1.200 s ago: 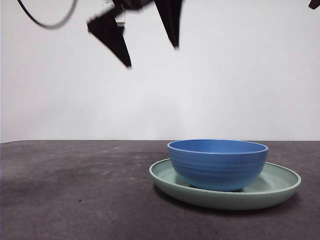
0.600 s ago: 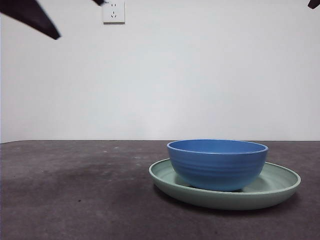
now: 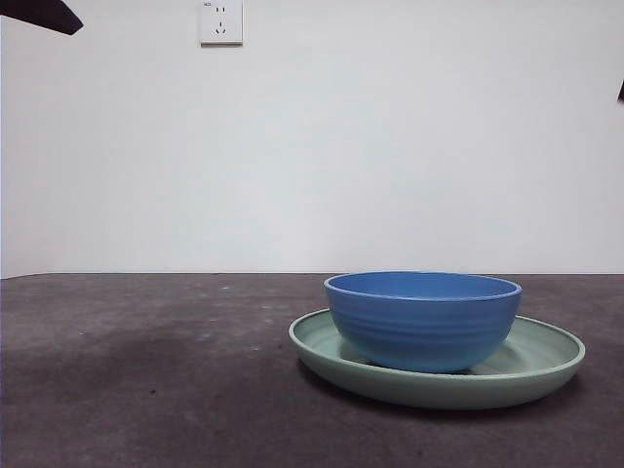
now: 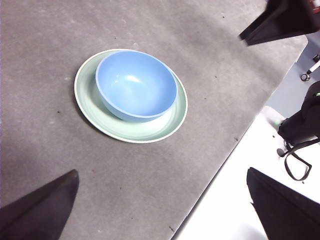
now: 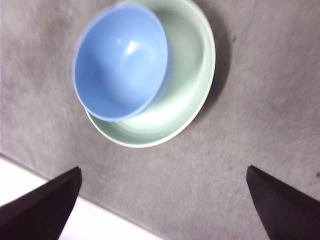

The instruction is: Pick up the blue bowl, put it on the green plate, put it on desk

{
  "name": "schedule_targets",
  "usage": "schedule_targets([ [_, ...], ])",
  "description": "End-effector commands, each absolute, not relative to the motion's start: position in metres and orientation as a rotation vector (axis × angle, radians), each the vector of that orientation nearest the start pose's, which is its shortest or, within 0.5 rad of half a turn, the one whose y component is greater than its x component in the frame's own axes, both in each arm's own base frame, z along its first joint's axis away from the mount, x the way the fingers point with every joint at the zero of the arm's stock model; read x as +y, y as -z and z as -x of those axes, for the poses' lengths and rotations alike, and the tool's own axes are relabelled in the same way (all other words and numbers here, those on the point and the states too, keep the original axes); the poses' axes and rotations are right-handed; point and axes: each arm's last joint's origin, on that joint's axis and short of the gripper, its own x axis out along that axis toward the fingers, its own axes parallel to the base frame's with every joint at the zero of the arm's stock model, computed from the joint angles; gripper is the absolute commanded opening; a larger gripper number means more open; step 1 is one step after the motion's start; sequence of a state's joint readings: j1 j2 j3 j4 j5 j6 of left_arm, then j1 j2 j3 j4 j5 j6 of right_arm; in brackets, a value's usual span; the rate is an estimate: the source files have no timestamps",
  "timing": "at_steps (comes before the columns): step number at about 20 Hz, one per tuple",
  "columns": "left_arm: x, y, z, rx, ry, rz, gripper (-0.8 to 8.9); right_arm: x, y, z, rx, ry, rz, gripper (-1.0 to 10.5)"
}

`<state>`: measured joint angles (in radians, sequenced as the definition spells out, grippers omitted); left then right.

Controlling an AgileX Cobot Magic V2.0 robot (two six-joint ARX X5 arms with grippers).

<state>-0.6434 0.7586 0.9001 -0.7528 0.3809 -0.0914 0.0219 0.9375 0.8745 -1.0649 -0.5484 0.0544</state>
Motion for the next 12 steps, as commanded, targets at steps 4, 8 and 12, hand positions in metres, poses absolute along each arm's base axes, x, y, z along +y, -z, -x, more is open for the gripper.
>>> schedule_targets([
  [4, -0.094, -0.329, -0.106, 0.653, 0.976, 0.0, 7.18, 0.027, -0.248, -0.195, 1.251, -0.475, -0.256, 4.5],
  [8, -0.094, -0.329, -0.106, 0.659, 0.975, 0.0, 7.18, 0.031, -0.222, -0.226, 1.278, -0.479, -0.246, 4.3],
  [12, -0.094, -0.329, -0.106, 0.66, 0.974, 0.003, 7.18, 0.037, -0.203, -0.246, 1.276, -0.495, -0.23, 4.3],
])
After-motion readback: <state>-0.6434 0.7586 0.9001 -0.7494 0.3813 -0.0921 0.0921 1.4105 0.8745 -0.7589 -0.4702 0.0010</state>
